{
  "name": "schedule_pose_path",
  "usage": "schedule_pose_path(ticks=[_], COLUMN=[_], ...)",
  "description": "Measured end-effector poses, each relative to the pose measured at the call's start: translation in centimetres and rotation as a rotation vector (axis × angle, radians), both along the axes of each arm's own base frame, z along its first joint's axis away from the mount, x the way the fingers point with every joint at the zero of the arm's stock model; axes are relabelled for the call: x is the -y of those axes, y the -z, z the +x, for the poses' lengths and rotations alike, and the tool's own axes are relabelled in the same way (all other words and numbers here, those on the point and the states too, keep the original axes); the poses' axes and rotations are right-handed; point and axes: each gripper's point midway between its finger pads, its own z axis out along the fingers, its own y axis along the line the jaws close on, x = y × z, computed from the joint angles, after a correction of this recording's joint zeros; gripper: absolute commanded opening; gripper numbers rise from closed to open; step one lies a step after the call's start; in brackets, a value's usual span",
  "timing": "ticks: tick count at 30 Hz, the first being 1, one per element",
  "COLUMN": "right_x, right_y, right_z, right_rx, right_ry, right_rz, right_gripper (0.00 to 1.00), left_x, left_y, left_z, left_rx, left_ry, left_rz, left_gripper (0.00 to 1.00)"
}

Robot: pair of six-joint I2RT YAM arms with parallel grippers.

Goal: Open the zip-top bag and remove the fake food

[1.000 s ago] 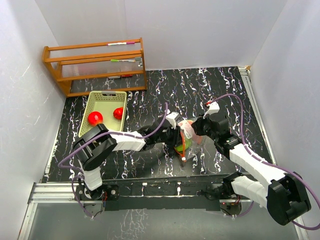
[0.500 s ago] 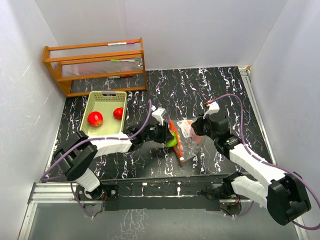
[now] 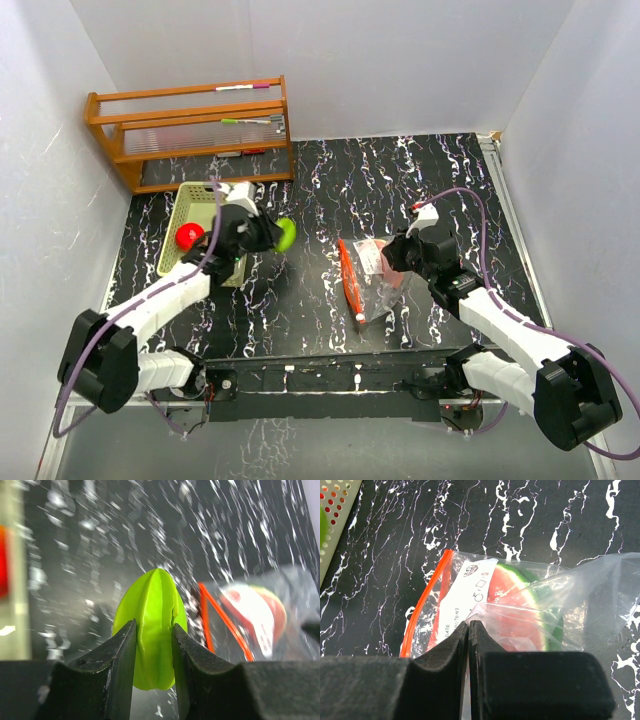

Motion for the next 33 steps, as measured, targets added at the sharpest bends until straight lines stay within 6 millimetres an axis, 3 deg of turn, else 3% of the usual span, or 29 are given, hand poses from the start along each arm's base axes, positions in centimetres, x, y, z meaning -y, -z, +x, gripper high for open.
schedule_pose_path(ticks=[6, 13, 15, 17, 19, 21, 26, 29, 33], right_x=[0.0, 0.1, 0.1, 0.2, 0.2, 0.2, 0.3, 0.2, 0.2], right_y=[0.3, 0.2, 0.0, -0.1, -0.1, 0.1, 0.4, 0.3, 0.4], right_z=[-0.1, -0.2, -0.2, -0.2, -0.2, -0.3, -0.4, -0.4, -0.4], right_rx=[-0.003, 0.003, 0.008, 0.011, 0.013, 0.009, 0.004, 0.004, 0.000], right_ry=[0.000, 0.000, 0.001, 0.002, 0.003, 0.003, 0.002, 0.001, -0.001], right_rz=[-0.001, 0.001, 0.002, 0.002, 0.002, 0.000, -0.002, -0.001, 0.000], right_gripper=[0.08, 0.08, 0.08, 0.08, 0.08, 0.08, 0.08, 0.08, 0.08], left_x=[-8.6, -15.7, -17.3, -18.3, -18.8, -18.9, -18.0, -16.9, -12.4], left_y=[-3.8, -2.5, -1.6, -0.5, 0.6, 1.2, 0.4, -0.8, -3.6], left_z=[3.8, 5.2, 4.9, 4.4, 3.8, 3.5, 3.5, 2.5, 1.4], left_rx=[0.086, 0.024, -0.004, -0.032, -0.063, -0.085, -0.066, -0.024, 0.051], left_ry=[-0.268, -0.500, -0.561, -0.605, -0.627, -0.635, -0.613, -0.583, -0.458], left_rz=[0.035, 0.044, 0.039, 0.038, 0.037, 0.029, -0.022, -0.067, -0.134], left_gripper=[0.16, 0.21, 0.30, 0.52, 0.68, 0.75, 0.75, 0.69, 0.67])
